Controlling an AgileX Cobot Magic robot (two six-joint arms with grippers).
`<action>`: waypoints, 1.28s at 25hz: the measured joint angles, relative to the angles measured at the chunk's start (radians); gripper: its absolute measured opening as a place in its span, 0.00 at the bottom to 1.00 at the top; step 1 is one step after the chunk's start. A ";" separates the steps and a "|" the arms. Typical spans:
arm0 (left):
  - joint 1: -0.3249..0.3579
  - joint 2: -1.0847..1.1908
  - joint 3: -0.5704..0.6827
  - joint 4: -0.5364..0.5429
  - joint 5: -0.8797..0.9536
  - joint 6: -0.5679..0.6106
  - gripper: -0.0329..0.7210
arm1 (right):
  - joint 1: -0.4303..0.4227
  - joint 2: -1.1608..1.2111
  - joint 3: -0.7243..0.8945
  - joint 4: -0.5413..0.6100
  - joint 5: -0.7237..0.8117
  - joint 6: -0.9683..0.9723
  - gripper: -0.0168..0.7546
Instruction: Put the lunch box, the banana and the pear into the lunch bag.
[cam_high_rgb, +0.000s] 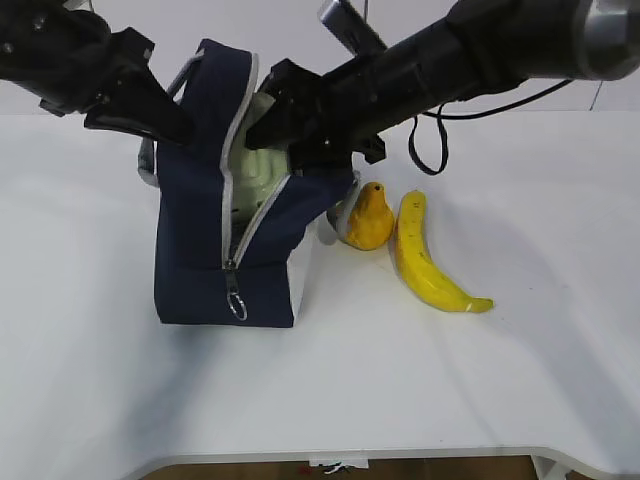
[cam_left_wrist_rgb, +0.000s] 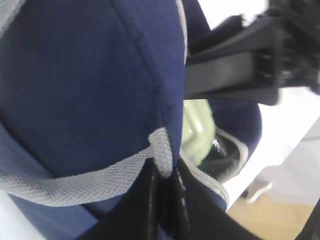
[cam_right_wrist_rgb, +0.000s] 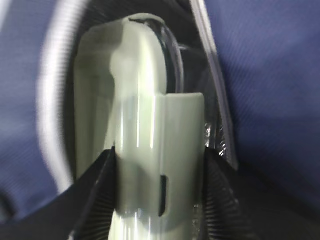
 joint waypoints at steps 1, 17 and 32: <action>0.000 0.000 0.000 0.019 0.012 0.000 0.06 | 0.005 0.013 0.000 0.009 0.000 0.002 0.49; 0.000 0.044 -0.007 0.190 0.103 0.002 0.05 | 0.004 0.160 -0.004 0.086 -0.053 0.006 0.49; 0.000 0.070 -0.007 0.190 0.104 0.004 0.05 | 0.004 0.196 -0.022 0.086 -0.064 0.009 0.51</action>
